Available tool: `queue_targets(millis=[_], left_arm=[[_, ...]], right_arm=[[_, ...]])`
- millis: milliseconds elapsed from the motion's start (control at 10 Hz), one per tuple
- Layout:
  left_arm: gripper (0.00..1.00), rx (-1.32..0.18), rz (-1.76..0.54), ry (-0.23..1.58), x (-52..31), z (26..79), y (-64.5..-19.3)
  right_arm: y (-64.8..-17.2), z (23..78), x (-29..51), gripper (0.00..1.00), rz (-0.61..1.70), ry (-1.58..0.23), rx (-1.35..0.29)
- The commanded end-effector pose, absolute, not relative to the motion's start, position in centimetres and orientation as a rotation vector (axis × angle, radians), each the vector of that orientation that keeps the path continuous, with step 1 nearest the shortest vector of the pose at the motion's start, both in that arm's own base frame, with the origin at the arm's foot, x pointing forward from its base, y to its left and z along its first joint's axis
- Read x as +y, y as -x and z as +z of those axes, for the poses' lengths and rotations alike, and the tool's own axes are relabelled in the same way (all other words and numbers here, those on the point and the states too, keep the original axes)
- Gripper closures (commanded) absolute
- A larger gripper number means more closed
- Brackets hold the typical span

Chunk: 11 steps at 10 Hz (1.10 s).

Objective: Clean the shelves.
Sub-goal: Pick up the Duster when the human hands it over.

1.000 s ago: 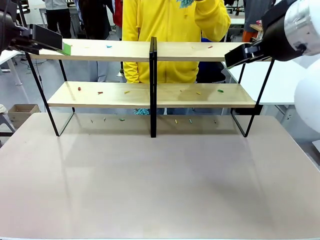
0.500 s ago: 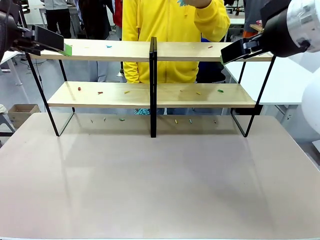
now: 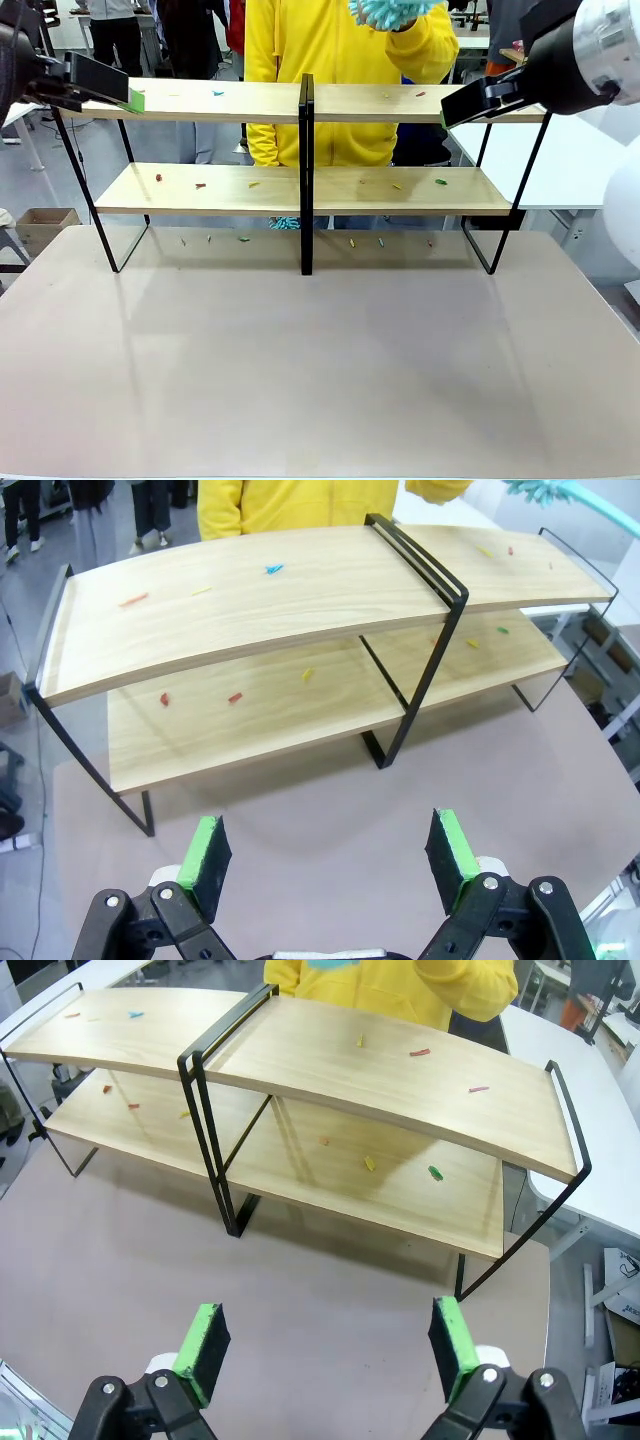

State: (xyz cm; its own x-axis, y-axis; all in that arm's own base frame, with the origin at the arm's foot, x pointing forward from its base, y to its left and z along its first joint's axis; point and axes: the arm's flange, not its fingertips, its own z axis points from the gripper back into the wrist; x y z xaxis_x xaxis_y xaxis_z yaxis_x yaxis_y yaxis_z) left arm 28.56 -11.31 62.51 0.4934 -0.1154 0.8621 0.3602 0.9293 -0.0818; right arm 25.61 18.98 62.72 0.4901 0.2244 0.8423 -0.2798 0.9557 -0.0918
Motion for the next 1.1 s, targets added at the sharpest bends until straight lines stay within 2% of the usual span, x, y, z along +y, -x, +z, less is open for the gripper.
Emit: queue_targets(millis=[0,800,1000], left_arm=[[0.00,-1.017,-0.294,0.267,-11.3,62.5,-28.5],[0.00,-1.017,-0.294,0.267,-11.3,62.5,-28.5],[0.00,-1.017,-0.294,0.267,-11.3,62.5,-28.5]], right_arm=[[-25.6,62.8,18.9,0.00,0.305,-0.060,-1.014],[-25.6,62.7,19.0,0.00,0.306,-0.060,-1.013],[-29.3,68.4,14.7,0.00,0.218,-0.497,-0.681]])
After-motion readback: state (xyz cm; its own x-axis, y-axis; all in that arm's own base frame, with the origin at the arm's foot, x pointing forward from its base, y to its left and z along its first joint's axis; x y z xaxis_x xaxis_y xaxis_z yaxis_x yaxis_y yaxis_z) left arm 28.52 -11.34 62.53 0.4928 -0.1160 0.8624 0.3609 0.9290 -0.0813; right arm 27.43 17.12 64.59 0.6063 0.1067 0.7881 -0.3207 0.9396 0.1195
